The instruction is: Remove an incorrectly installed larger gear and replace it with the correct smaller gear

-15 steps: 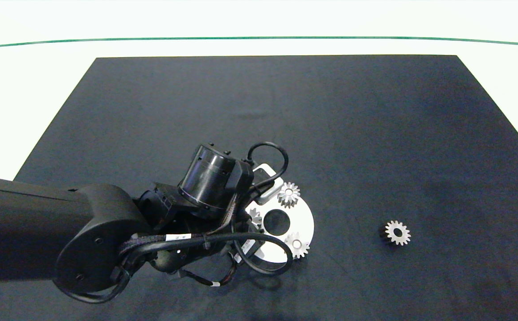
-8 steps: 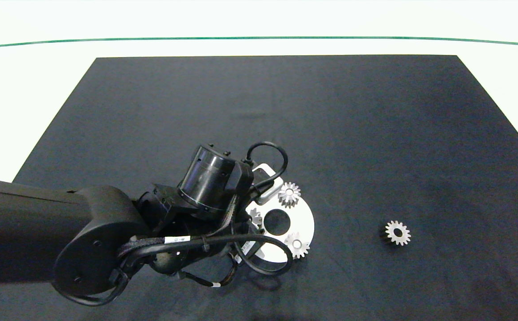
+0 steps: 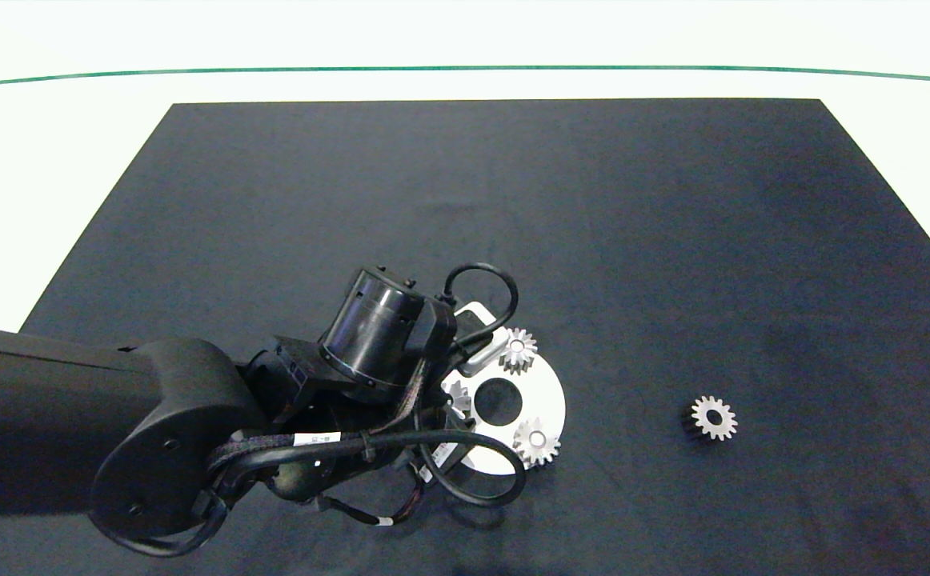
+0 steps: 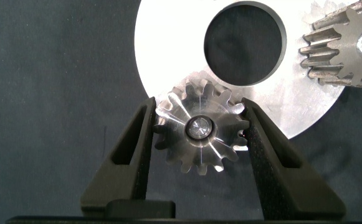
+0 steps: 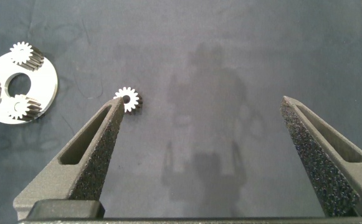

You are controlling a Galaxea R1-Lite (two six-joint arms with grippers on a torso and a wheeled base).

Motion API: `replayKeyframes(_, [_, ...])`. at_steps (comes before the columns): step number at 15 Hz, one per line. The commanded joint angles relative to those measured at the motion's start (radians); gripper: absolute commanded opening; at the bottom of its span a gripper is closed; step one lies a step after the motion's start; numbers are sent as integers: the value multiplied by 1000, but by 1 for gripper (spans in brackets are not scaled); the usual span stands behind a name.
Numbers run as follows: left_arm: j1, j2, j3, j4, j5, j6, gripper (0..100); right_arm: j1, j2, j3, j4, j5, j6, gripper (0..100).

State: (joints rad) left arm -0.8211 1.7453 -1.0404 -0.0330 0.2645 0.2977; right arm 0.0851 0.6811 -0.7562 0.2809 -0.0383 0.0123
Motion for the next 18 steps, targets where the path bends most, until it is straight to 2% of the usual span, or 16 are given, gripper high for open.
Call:
replayKeyframes(1, [0, -6, -6, 13, 2, -3, 25, 1, 0, 0, 1, 0, 0, 100])
replayKeyframes(6, [0, -7, 0, 21, 2, -5, 25, 1, -2, 1, 1, 0, 0, 100])
replayKeyframes(8, [-1, -4, 3, 19, 2, -17, 25, 1, -2, 1, 1, -2, 17, 100])
replayKeyframes(11, [0, -4, -6, 19, 2, -17, 24, 1, -3, 0, 1, -2, 18, 100])
replayKeyframes(18, [0, -6, 5, 19, 2, -17, 11, 1, -5, 1, 1, -2, 18, 100])
